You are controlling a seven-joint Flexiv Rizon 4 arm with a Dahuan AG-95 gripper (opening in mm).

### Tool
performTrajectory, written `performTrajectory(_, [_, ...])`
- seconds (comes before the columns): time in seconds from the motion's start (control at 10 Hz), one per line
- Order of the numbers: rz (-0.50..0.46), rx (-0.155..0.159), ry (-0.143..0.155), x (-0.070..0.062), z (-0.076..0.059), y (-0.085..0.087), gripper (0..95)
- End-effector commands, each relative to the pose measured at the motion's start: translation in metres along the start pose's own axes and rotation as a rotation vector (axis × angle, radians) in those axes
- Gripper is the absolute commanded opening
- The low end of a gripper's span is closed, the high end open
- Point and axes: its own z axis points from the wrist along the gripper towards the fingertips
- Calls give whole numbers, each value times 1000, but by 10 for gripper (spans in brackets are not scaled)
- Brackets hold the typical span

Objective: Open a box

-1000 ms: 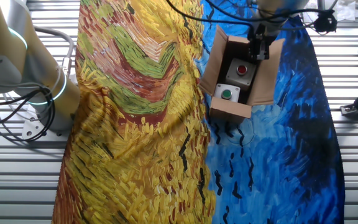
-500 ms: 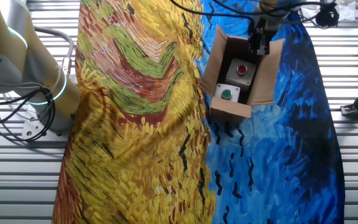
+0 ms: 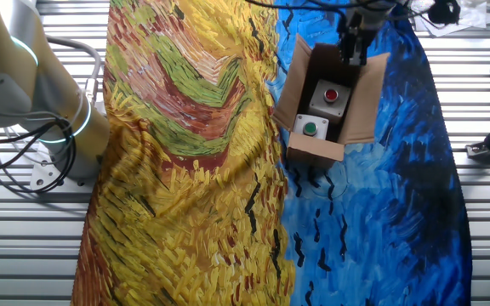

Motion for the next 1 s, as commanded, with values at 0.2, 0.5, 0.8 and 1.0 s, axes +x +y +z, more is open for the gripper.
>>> performTrajectory(0.2, [27,4,-1,1,-1,12,0])
performTrajectory(0.5, [49,10,-13,4,3,22,0])
performTrajectory(0.8, [62,16,-17,5,4,27,0])
performTrajectory(1.0, [67,19,-19,4,6,29,0])
